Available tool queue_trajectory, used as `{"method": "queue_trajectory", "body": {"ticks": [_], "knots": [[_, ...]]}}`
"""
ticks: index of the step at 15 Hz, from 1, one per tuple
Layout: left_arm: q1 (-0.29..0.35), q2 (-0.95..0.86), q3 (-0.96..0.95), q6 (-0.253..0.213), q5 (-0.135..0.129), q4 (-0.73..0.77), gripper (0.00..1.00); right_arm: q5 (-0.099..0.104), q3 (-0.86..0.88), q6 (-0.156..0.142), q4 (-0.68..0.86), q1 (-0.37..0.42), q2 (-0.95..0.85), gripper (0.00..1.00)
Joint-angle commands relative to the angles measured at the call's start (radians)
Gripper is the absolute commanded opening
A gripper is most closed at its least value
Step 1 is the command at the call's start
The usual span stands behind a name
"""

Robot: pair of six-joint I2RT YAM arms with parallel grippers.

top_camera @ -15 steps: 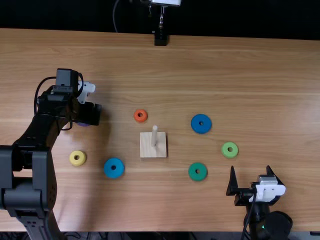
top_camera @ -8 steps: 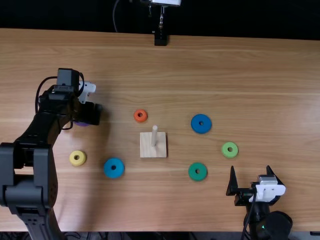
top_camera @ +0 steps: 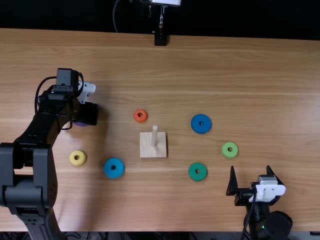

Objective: Build the Hanoi tower: stack the rings onto the peg from bottom to top in this color order: purple, dark blue, light blue, dark green, light green, yellow, orange.

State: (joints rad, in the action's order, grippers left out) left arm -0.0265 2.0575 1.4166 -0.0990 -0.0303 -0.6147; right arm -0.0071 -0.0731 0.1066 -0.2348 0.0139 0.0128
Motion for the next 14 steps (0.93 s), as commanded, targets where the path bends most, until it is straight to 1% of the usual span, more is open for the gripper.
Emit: {"method": "queue_trajectory", "body": {"ticks": [1, 3, 4, 6, 7, 8, 9, 10, 11, 12, 13, 14], "knots": [[-0.009, -0.050, 0.018, -0.048, -0.010, -0.015, 0.00, 0.011, 0.058, 0.002, -0.072, 0.011, -0.013, 1.00], [-0.010, -0.115, 0.015, -0.046, -0.012, -0.046, 0.00, 0.011, 0.058, 0.002, -0.072, 0.011, -0.013, 1.00], [-0.020, -0.169, 0.013, -0.048, -0.012, -0.087, 0.00, 0.011, 0.056, 0.002, -0.070, 0.011, -0.013, 1.00], [-0.073, -0.258, 0.007, -0.037, -0.012, -0.158, 0.00, 0.011, 0.058, 0.002, -0.072, 0.011, -0.013, 1.00], [-0.089, -0.298, 0.007, -0.035, -0.012, -0.193, 0.00, 0.011, 0.058, 0.002, -0.072, 0.011, -0.013, 1.00], [-0.104, -0.342, 0.007, -0.034, -0.018, -0.228, 0.00, 0.011, 0.058, 0.002, -0.072, 0.011, -0.013, 1.00], [-0.122, -0.382, 0.007, -0.022, -0.032, -0.254, 0.00, 0.011, 0.058, 0.002, -0.072, 0.011, -0.013, 1.00], [-0.141, -0.424, 0.005, 0.012, -0.062, -0.274, 0.00, 0.011, 0.058, 0.002, -0.072, 0.011, -0.013, 1.00], [-0.162, -0.459, 0.005, 0.060, -0.084, -0.282, 0.00, 0.011, 0.058, 0.002, -0.072, 0.011, -0.013, 1.00], [-0.188, -0.500, 0.005, 0.103, -0.099, -0.284, 0.00, 0.011, 0.058, 0.002, -0.072, 0.011, -0.013, 1.00], [-0.216, -0.525, 0.007, 0.125, -0.100, -0.296, 0.00, 0.011, 0.058, 0.002, -0.072, 0.011, -0.013, 1.00], [-0.240, -0.531, 0.012, 0.132, -0.100, -0.330, 0.00, 0.011, 0.058, 0.002, -0.072, 0.011, -0.013, 1.00]]}}
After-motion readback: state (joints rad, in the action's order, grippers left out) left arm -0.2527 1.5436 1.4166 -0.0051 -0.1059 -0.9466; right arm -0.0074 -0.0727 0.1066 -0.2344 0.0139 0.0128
